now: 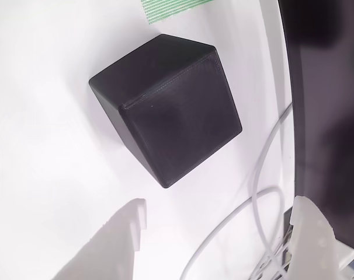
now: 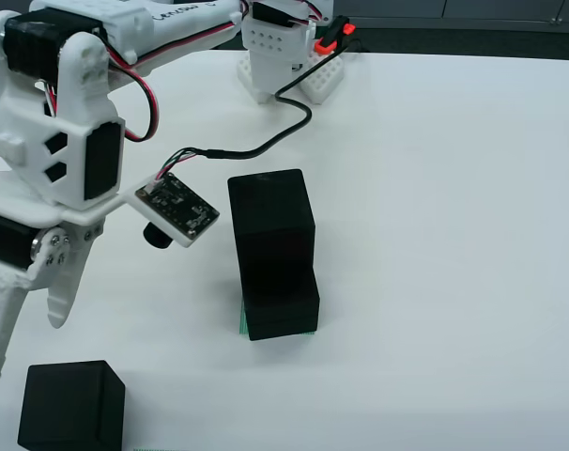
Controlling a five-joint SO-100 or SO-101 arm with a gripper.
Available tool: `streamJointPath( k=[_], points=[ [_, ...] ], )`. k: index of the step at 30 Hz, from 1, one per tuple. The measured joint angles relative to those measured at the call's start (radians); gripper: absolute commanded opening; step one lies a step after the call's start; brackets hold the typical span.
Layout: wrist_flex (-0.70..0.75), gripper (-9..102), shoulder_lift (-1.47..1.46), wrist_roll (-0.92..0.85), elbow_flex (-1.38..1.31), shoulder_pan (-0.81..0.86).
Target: Stack 3 Blocks on the chosen place.
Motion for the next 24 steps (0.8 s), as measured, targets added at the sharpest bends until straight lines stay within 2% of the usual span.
streamJointPath(
  k=[8,24],
  points=[
    [-0.029,35,-0.048,-0.287,-0.002,-0.041],
    [-0.101,34,-0.166,-0.368,-0.003,0.000]
  ],
)
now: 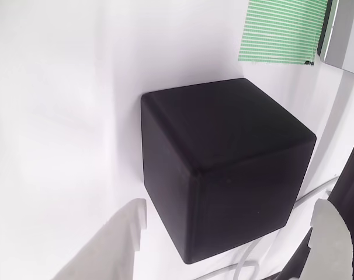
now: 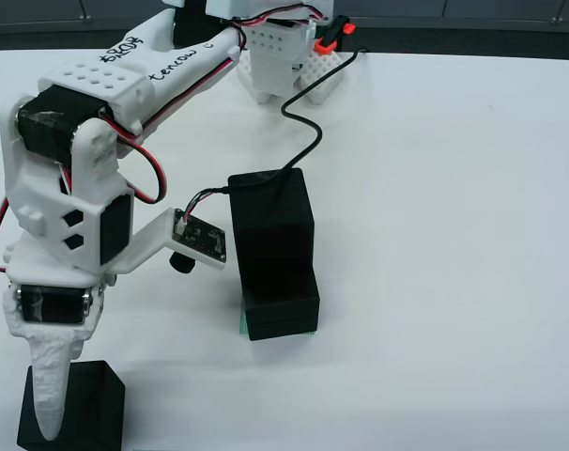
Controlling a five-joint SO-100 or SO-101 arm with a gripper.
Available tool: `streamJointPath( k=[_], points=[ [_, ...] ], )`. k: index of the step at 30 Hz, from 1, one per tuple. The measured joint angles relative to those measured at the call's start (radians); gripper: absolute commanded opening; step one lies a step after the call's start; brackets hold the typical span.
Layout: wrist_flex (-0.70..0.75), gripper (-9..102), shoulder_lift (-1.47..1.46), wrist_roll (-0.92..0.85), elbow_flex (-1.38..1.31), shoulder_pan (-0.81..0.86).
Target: Stack 3 Blocks on the chosen place.
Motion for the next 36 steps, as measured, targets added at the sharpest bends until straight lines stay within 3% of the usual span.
streamJointPath(
  k=[36],
  points=[
    [-0.023,29,-0.043,-0.060,-0.002,-0.017]
  ],
)
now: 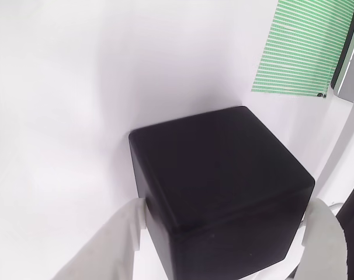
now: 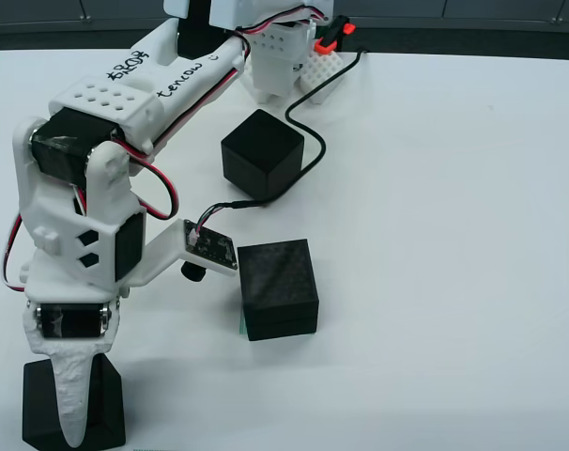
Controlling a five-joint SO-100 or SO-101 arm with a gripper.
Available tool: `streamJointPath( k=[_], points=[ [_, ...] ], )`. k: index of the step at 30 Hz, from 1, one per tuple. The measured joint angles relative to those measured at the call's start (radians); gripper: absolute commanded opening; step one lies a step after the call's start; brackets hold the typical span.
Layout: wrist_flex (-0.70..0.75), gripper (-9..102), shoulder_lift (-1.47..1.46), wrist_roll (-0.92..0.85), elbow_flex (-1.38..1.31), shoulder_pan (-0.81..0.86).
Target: Stack 3 Blocks on the chosen place.
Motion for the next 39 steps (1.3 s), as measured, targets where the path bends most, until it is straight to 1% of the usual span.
streamJointPath(
  k=[10,12,20,30,39],
  points=[
    [0.006,20,0.003,-0.003,-0.012,0.002],
    [0.008,16,0.008,-0.003,-0.015,0.003],
    [0.015,7,0.008,-0.003,-0.014,0.000],
    [0.041,7,0.021,-0.003,-0.012,-0.002],
    [0.087,7,0.161,-0.003,0.138,-0.003]
  ],
)
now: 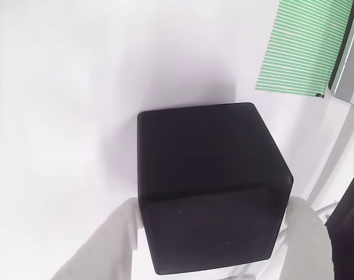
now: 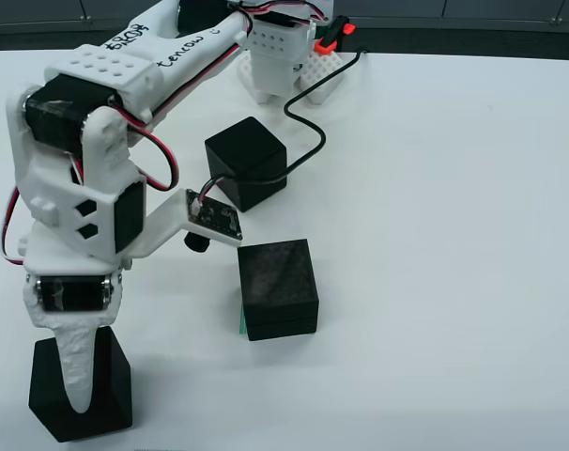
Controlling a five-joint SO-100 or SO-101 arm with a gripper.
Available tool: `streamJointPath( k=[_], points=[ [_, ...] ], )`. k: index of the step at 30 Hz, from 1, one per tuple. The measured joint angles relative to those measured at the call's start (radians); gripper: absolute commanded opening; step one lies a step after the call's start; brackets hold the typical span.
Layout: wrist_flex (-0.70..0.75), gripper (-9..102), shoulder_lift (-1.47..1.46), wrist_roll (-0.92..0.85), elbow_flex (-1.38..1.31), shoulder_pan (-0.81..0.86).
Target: Stack 3 Blocks on the chosen place.
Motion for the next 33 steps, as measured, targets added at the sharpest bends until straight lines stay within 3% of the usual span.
streamJointPath(
  k=[14,22,33],
  points=[
    [0.035,7,0.362,0.003,0.239,-0.086],
    [0.035,7,0.667,0.005,0.538,-0.147],
    [0.035,7,0.976,0.222,0.953,-0.321]
  ],
)
